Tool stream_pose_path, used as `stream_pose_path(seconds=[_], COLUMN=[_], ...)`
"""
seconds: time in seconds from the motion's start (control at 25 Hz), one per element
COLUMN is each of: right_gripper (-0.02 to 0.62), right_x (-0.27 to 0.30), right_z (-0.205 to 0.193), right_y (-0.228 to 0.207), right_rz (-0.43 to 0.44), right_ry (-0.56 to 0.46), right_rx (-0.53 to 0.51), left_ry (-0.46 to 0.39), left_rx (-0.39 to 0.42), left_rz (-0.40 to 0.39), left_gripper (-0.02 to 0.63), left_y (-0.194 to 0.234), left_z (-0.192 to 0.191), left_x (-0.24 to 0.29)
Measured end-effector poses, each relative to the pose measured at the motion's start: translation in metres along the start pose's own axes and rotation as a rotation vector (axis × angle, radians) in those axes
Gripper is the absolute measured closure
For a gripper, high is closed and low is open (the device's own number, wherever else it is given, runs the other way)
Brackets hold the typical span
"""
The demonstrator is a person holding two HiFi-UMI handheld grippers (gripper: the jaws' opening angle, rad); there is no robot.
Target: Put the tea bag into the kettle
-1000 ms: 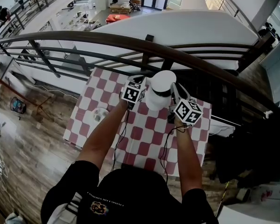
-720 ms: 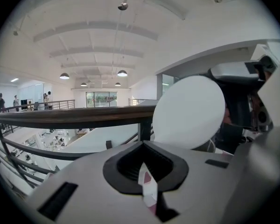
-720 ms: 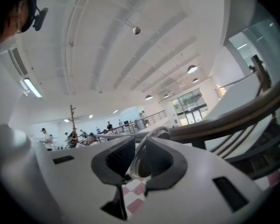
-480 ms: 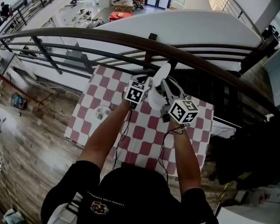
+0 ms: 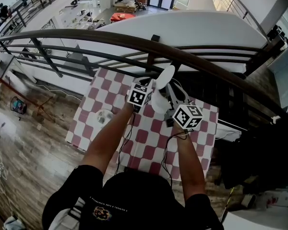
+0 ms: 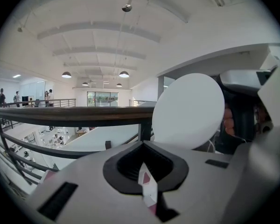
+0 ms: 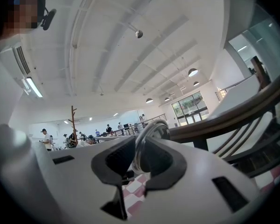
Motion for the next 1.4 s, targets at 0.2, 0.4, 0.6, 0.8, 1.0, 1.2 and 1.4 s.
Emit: stream_pose_path(seconds=[0.2, 0.4, 0.6, 0.8, 1.0, 1.2, 1.4], right_gripper=[0.534, 0.534, 0.534, 0.534, 0.534, 0.534, 0.534], right_x=[-0.004, -0.007, -0.011, -0.022, -0.024, -0.017, 0.004], right_z=[-0.011, -0.029, -0.044, -0.050, -0.068, -0.088, -0.114], right_y=[-0.004, -0.008, -0.010, -0.013, -0.001, 0.013, 0.042], right_rz=[-0.013, -0.026, -0.028, -0.031, -0.007, 0.033, 0.106], right_ry=[0.042, 0.086, 0.124, 0.142, 0.180, 0.233, 0.317], right_rx=[0.007, 0.023, 0.039, 0.043, 0.049, 0.023, 0.013], left_ry=[-0.009, -0.030, -0.037, -0.065, -0.007, 0.037, 0.052], left_rx=[-0.002, -0.002, -0.025, 0.028, 0.053, 0.046, -0.048], left_rz=[0.005, 0.023, 0.029, 0.038, 0.093, 0.187, 0.314], left_gripper=[0.607, 0.607, 0.607, 0.607, 0.607, 0.607, 0.607], left_y=[0.000, 0.000, -0.004, -0.014, 0.005, 0.048, 0.104], left_z=[-0.001, -0.002, -0.002, -0.009, -0.042, -0.066, -0.092], left_x=[-0.002, -0.004, -0.005, -0.025, -0.057, -0.104, -0.161])
Point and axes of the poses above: the fingertips, and each gripper's own axes: x forward along the fingers, y to its left, z out of its top, the point moved 6 cm from there along -x, backward along the fingers, and after that the axes turned 12 degrees about -x, right-handed, at the moved point
